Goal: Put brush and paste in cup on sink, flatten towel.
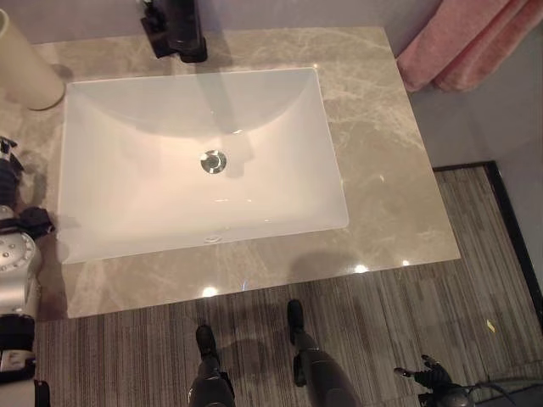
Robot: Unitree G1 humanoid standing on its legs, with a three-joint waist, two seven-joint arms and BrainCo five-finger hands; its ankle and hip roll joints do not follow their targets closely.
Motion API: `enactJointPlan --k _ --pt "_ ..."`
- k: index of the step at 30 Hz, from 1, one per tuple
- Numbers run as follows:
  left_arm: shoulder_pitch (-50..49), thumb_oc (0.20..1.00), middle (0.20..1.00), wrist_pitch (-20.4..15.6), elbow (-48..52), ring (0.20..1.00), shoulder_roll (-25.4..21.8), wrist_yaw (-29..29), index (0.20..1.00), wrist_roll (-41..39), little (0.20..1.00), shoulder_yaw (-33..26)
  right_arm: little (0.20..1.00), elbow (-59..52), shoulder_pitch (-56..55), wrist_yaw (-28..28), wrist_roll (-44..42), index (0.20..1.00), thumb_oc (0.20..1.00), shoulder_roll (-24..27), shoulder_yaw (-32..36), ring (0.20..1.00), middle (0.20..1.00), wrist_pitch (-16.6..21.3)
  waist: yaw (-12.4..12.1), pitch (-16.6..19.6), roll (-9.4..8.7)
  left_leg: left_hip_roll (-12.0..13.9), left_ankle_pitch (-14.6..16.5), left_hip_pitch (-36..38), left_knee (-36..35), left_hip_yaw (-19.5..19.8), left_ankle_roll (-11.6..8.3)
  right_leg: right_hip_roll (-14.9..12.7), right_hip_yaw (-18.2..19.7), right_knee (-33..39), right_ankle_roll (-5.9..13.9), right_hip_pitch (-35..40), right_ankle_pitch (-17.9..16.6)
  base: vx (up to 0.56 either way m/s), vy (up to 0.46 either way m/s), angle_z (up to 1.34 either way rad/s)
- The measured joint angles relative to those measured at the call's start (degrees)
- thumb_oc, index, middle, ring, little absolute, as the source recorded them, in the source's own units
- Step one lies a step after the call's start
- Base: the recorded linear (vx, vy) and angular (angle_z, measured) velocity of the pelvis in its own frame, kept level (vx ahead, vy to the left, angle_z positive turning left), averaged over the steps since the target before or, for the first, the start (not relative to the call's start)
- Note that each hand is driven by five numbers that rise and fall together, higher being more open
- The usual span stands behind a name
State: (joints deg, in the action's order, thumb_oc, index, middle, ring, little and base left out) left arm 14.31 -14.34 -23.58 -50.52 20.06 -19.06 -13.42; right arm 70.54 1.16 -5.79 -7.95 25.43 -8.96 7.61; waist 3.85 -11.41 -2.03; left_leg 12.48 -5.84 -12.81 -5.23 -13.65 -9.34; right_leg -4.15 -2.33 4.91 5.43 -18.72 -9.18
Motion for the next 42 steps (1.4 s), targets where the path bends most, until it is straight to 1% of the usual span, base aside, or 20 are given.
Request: enactJointPlan --k 3,5,6,10,16,18,22,28,32,35,37,39,42 --pt "-3.9 0.2 0.2 0.2 1.8 0.2 1.7 -0.6 0.2 2.3 0.2 -1.5 1.0 0.2 -0.4 0.1 0.9 1.0 1.0 0.0 0.0 1.0 1.0 0.0 0.0 0.5 0.71 0.1 0.0 0.4 0.0 0.5 -0.01 0.1 -0.5 0.0 -0.28 0.8 -0.2 -0.03 -0.019 0.06" --pt "-5.0 0.2 0.2 0.4 2.3 0.2 2.5 -0.6 0.2 3.1 0.2 -2.2 1.0 0.4 -0.4 0.1 1.0 1.0 1.0 0.0 0.0 1.0 1.0 0.0 -0.1 1.1 0.71 0.2 0.0 0.5 0.0 0.5 -0.03 0.1 -0.5 0.0 -0.29 0.8 -0.2 0.0 0.0 0.0" --pt "-5.7 0.2 0.2 0.4 2.9 0.2 3.7 -0.7 0.2 3.9 0.2 -2.8 1.0 0.4 -0.8 0.1 1.0 1.0 1.0 0.0 0.0 1.0 1.0 0.0 0.0 1.7 0.78 0.2 0.0 0.5 0.0 0.5 -0.02 0.1 -0.5 0.0 -0.29 0.9 -0.2 0.0 0.0 0.0" --pt "-8.0 0.2 0.2 0.8 4.6 0.2 4.3 -1.5 0.2 4.3 0.2 -3.6 1.0 0.6 -1.3 0.9 2.0 1.0 1.0 0.0 0.0 1.0 1.0 -0.1 0.1 2.9 0.55 0.3 0.0 0.6 0.0 0.4 -0.03 0.2 -0.5 0.0 -0.3 0.9 -0.2 0.0 0.0 0.0" --pt "-7.4 0.2 0.2 0.9 4.4 0.2 4.2 -2.1 0.2 4.3 0.2 -3.6 1.0 1.8 -2.1 1.0 2.0 1.0 1.0 0.0 0.0 1.0 1.0 -0.1 0.2 3.6 0.36 0.4 -0.1 0.4 0.0 0.4 -0.15 0.4 -0.4 0.0 -0.43 0.6 -0.2 -0.01 -0.006 0.0" --pt "-6.5 0.2 0.2 1.1 4.4 0.2 3.6 -2.4 0.2 4.3 0.2 -3.4 1.0 2.1 -2.6 1.0 2.0 1.0 1.0 0.0 0.0 1.0 1.0 -0.2 0.1 4.6 0.27 0.7 -0.1 -1.5 0.0 0.6 -0.11 0.4 -0.5 0.0 -0.26 -1.2 0.0 0.0 0.0 0.0" --pt "-3.8 0.2 0.2 1.3 3.2 0.2 3.2 -2.3 0.2 3.9 0.2 -3.4 1.0 2.1 -2.8 1.1 2.0 1.0 1.0 0.0 0.0 1.0 1.0 -0.4 0.2 4.6 0.26 0.5 -0.4 -2.8 0.0 0.5 -0.26 0.6 -0.5 0.0 -0.63 -2.6 -0.6 0.0 0.0 0.0" --pt "0.2 0.2 0.2 2.3 -1.2 0.2 -1.4 -2.2 0.2 3.5 0.2 -2.2 1.0 2.1 -2.9 1.1 2.0 1.0 1.0 0.0 0.0 1.0 1.0 -0.6 0.4 4.6 0.25 0.9 -0.4 -3.7 0.0 0.3 -0.4 1.0 -0.2 0.0 -0.59 -3.7 -0.7 0.0 0.003 -0.01" --pt "6.1 0.2 0.2 2.4 -6.4 0.2 -5.6 -2.2 0.2 1.4 0.2 1.9 1.0 2.0 -2.7 1.1 2.0 1.0 1.0 0.1 -0.1 1.0 1.0 -0.6 0.3 4.4 0.34 0.9 -0.5 -5.5 0.0 0.3 -0.49 1.0 -0.2 0.0 -0.62 -5.5 -0.8 0.02 0.016 0.0" --pt "8.9 0.2 0.2 2.5 -8.4 0.2 -6.9 -2.2 0.2 0.9 0.2 4.0 1.0 2.0 -2.6 1.1 2.0 1.0 1.0 0.1 -0.1 1.0 1.0 -0.7 0.4 3.5 0.52 1.0 -0.5 -5.4 0.0 0.1 -0.52 1.1 -0.1 0.0 -0.58 -5.5 -0.7 0.03 0.005 -0.01" --pt "11.4 0.2 0.2 2.5 -9.5 0.2 -8.3 -2.3 0.2 -0.7 0.2 5.4 1.0 1.8 -2.5 1.1 2.0 1.0 1.0 0.1 -0.2 1.0 1.0 -0.7 0.5 2.2 0.68 0.9 -0.5 -5.6 0.0 0.1 -0.52 1.1 -0.1 0.0 -0.61 -5.7 -0.8 0.0 0.0 0.0" --pt "12.9 0.2 0.2 2.4 -10.3 0.2 -8.4 -2.4 0.2 -1.2 0.2 5.7 1.0 1.8 -2.5 1.1 2.0 1.0 1.0 0.1 -0.2 1.0 1.0 -0.9 0.5 1.7 0.98 0.9 -0.5 -5.8 0.0 0.0 -0.52 1.1 -0.1 0.0 -0.61 -5.9 -0.8 0.02 0.005 -0.01" --pt "17.3 0.2 0.2 2.9 -15.0 0.2 -11.2 -2.4 0.2 -2.5 0.2 9.4 1.0 1.4 -2.1 1.1 1.9 1.0 1.0 0.3 -0.2 1.0 1.0 -1.1 0.6 1.3 1.29 1.0 -0.5 -6.5 0.0 -0.4 -0.52 1.1 0.2 0.0 -0.63 -6.8 -0.8 0.02 0.004 -0.04"
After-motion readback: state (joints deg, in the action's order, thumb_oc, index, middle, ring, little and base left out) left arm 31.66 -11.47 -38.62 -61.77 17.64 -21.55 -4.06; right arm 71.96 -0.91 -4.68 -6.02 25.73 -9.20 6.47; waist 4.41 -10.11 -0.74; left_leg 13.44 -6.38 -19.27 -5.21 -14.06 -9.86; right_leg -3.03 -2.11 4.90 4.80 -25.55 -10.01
